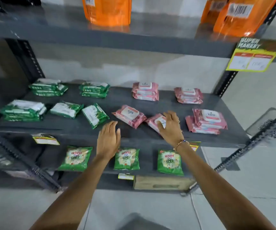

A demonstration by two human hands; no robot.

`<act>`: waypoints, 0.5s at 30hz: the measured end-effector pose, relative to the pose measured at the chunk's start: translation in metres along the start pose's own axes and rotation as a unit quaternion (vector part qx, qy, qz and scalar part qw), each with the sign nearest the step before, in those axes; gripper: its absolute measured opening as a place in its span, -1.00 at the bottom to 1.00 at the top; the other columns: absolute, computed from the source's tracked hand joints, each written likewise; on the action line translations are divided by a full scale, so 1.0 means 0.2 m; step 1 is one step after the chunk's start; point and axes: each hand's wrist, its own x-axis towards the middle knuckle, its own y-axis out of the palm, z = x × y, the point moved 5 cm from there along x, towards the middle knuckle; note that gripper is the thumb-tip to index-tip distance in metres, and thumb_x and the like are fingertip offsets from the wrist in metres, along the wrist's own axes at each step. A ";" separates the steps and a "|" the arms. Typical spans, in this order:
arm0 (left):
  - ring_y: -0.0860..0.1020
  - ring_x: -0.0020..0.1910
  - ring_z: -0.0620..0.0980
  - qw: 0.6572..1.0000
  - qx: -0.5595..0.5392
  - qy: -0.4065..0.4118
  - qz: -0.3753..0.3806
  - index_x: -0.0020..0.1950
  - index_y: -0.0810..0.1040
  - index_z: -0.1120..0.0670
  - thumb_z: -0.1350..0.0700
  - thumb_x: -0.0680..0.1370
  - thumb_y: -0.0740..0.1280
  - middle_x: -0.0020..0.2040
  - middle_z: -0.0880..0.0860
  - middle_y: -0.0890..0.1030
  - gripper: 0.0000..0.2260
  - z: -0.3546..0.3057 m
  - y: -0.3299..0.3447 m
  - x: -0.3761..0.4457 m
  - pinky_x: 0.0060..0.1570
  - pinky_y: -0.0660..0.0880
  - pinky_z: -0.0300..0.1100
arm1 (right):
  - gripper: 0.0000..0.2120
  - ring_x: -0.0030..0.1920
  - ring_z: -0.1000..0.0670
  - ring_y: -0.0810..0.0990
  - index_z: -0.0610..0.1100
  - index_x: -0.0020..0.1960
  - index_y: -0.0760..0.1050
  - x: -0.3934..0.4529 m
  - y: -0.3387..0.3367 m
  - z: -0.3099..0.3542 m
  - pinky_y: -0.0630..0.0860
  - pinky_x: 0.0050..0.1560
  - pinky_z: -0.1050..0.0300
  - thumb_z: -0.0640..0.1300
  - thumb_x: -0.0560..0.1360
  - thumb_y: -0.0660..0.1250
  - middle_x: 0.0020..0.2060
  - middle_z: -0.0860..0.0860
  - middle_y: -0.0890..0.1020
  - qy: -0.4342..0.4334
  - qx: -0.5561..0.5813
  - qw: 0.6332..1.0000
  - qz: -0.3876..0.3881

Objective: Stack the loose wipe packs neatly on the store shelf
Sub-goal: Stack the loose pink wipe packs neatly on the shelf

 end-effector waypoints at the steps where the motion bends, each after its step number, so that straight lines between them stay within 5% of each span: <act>1: 0.51 0.20 0.22 1.000 -0.008 -0.019 0.019 0.28 0.47 0.26 0.02 0.58 0.03 0.22 0.22 0.56 -0.56 0.03 0.05 -0.03 0.20 0.41 0.06 | -0.47 0.37 -0.25 0.30 -0.35 0.34 0.34 0.02 0.04 -0.05 0.17 0.40 0.00 -0.06 0.49 0.32 0.33 -0.25 0.36 0.041 -0.016 0.998 0.040; 7: 0.28 0.46 0.16 0.997 0.059 -0.024 0.042 0.41 0.36 0.24 -0.02 0.62 -0.05 0.43 0.20 0.39 -0.49 0.12 0.17 -0.08 0.46 0.08 0.05 | -0.03 0.46 -0.22 0.18 -0.25 0.48 0.04 0.05 0.15 -0.20 0.17 0.45 -0.12 0.17 0.30 0.43 0.43 -0.18 0.25 0.154 -0.100 0.965 0.185; 15: 0.36 0.39 0.21 0.993 0.102 -0.015 0.052 0.38 0.39 0.24 -0.10 0.63 -0.13 0.37 0.21 0.46 -0.43 0.17 0.21 -0.05 0.38 0.16 0.09 | -0.36 0.09 -0.22 0.52 -0.28 0.08 0.42 0.14 0.05 -0.25 0.45 -0.07 0.08 0.09 0.16 0.45 0.08 -0.18 0.55 0.196 -0.062 0.972 0.115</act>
